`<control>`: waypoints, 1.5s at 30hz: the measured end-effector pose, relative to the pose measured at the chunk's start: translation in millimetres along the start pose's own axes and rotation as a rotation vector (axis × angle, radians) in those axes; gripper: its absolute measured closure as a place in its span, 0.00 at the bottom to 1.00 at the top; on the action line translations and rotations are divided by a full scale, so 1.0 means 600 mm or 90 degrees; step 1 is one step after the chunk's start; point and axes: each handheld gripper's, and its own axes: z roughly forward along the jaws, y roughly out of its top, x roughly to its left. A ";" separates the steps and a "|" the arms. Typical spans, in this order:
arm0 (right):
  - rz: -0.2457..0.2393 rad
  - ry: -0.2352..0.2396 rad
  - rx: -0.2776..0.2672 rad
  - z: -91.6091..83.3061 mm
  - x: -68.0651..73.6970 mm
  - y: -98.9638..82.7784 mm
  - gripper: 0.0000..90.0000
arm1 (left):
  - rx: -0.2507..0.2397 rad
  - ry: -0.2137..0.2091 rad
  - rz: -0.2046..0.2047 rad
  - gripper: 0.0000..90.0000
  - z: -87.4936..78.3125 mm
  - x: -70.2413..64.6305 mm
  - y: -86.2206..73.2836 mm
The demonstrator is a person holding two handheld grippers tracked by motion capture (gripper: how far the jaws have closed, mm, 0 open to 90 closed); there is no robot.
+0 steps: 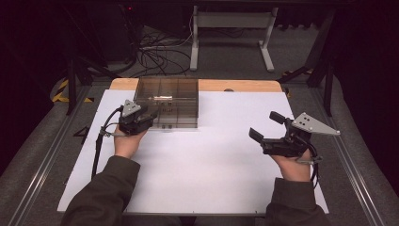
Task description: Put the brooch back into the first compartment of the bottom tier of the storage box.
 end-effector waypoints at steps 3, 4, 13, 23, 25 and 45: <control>0.003 -0.001 0.000 0.000 0.000 0.000 0.00 | -0.008 -0.004 -0.002 0.51 -0.006 -0.002 0.004; 0.003 -0.002 0.000 0.000 0.000 0.000 0.00 | -0.012 -0.004 0.001 0.50 -0.009 -0.003 0.005; 0.003 0.002 -0.002 0.001 0.001 0.000 0.00 | -0.048 -0.015 0.005 0.41 -0.039 -0.015 0.022; 0.003 0.002 -0.002 0.002 0.003 0.000 0.00 | -0.081 -0.040 0.011 0.34 -0.077 -0.032 0.041; 0.003 0.002 -0.002 0.002 0.002 0.000 0.00 | -0.088 -0.045 0.012 0.33 -0.083 -0.035 0.043; 0.006 0.002 -0.006 0.002 0.001 -0.002 0.00 | -0.142 -0.067 0.040 0.25 -0.161 -0.066 0.060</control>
